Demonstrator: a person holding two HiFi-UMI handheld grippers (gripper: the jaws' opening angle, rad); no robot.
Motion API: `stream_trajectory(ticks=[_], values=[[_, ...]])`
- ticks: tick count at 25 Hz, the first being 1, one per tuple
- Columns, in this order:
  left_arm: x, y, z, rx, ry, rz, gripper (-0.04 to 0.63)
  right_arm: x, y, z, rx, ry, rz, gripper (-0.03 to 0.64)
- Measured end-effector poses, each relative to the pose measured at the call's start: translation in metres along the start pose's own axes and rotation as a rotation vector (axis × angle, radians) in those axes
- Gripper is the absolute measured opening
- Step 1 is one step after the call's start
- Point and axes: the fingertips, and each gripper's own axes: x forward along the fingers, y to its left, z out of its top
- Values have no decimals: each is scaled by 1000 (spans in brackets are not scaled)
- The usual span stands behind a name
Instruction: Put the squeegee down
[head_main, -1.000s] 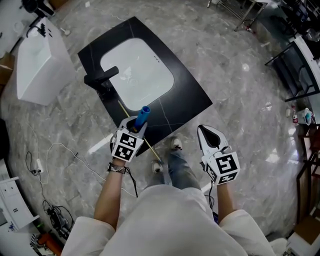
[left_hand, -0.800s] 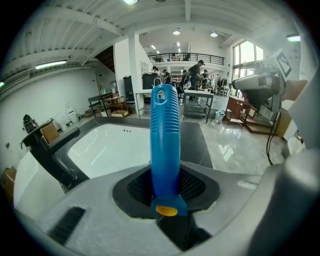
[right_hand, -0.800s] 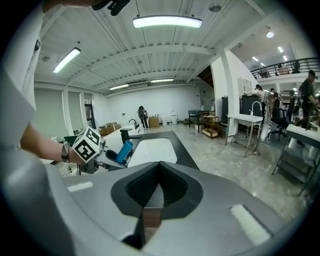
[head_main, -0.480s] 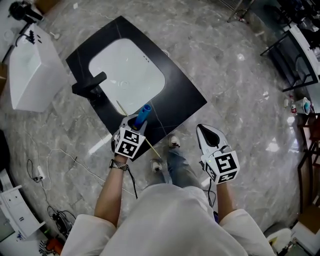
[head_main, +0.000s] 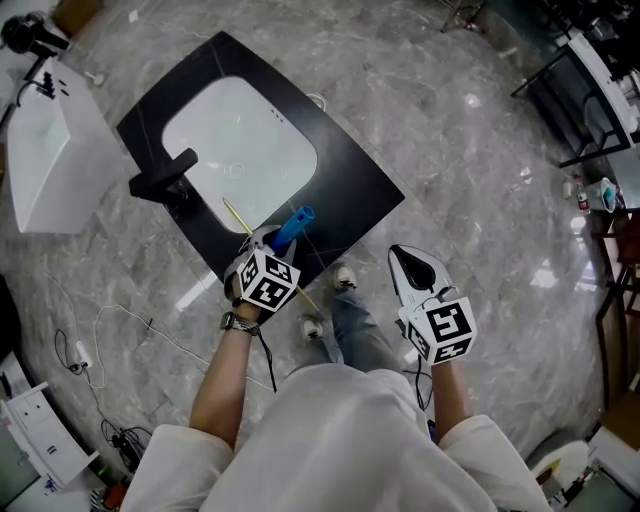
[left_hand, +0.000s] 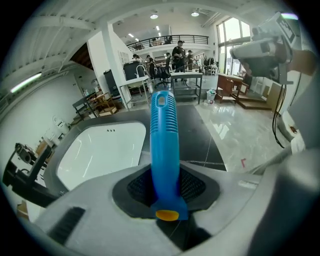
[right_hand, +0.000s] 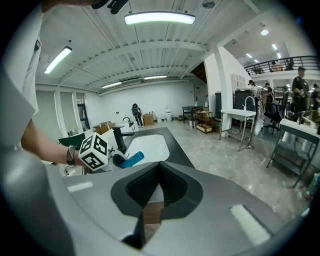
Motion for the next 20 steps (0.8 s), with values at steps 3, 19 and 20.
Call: stream_trajectory(ticks=[3,19,20], values=[[7,-1,0,20,13,3,123,-3,-3,-4,12,3,-16,6],[38,-10,-2,170,84,22,138,-13,-17,-13,47,6,-44,6],[37,-10,-2,170,82,22,138,-13,-16,-14,49,6,-42,6]])
